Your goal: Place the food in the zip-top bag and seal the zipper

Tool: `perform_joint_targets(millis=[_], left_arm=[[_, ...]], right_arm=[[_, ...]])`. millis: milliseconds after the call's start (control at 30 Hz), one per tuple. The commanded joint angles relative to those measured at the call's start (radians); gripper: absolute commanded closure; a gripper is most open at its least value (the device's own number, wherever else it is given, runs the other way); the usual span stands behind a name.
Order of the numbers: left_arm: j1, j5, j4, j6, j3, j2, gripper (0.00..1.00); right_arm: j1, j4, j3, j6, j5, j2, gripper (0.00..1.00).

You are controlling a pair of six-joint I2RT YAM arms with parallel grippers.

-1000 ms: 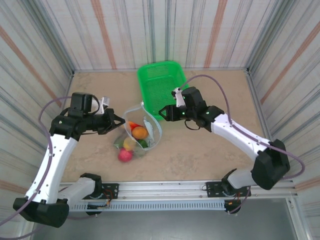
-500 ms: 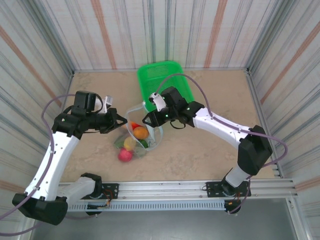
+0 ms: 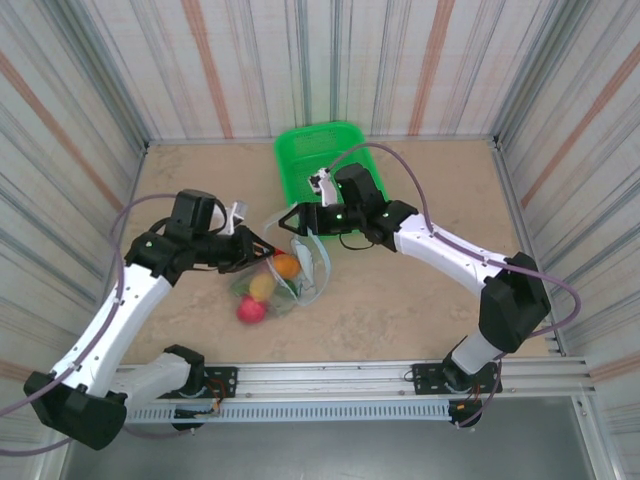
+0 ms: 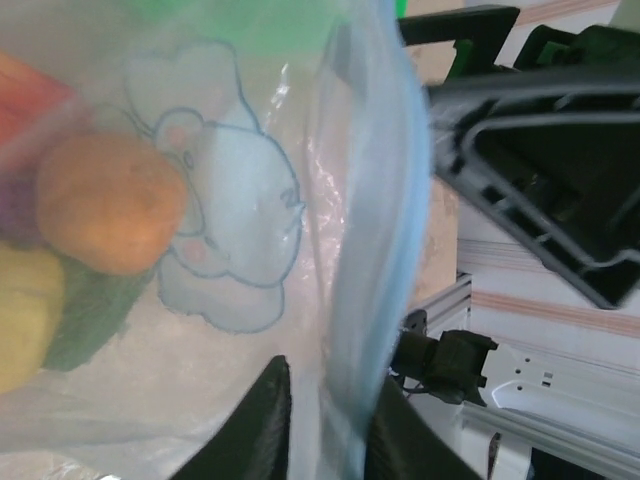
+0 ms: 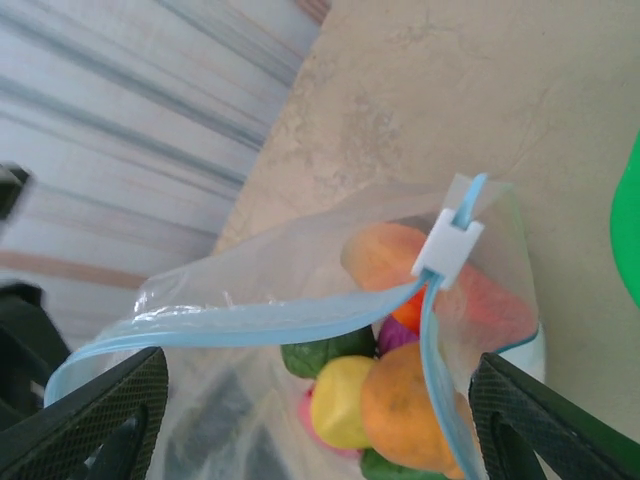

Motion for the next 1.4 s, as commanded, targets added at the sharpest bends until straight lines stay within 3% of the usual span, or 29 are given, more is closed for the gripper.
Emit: perform_joint_targets(millis=[0, 133, 333, 567, 633, 733, 900, 1200, 1367], left_arm=[[-0.021, 0.044, 0.106, -0.047, -0.038, 0.012, 0.73], [-0.058, 0.056, 0.173, -0.075, -0.073, 0.017, 0.68], [-0.155, 0.018, 0.199, -0.076, -0.060, 0.050, 0.68], [-0.220, -0.070, 0.137, -0.068, -0.072, 0.057, 0.75], [-0.220, -0.081, 0.133, -0.068, -0.083, 0.043, 0.76], [-0.220, -0.083, 0.128, -0.068, -0.087, 0.026, 0.76], [-0.243, -0.060, 0.146, -0.060, -0.075, 0.022, 0.78], [-0.325, -0.086, 0.158, -0.059, -0.077, 0.045, 0.83], [-0.328, -0.130, 0.110, -0.045, -0.059, 0.008, 0.84]], right_arm=[[-0.004, 0.068, -0.024, 0.132, 0.002, 0.015, 0.17], [0.003, 0.063, -0.023, 0.186, 0.033, 0.027, 0.17], [-0.007, 0.070, -0.011, 0.269, 0.079, 0.040, 0.17], [-0.008, 0.004, 0.011, 0.290, 0.142, 0.044, 0.27], [-0.006, 0.013, 0.006, 0.290, 0.141, 0.034, 0.23], [-0.007, 0.011, 0.001, 0.279, 0.154, 0.021, 0.09], [-0.020, -0.004, 0.010, 0.291, 0.167, 0.033, 0.09], [-0.036, -0.051, 0.071, 0.333, 0.184, 0.104, 0.28], [-0.028, -0.068, 0.086, 0.303, 0.181, 0.109, 0.48]])
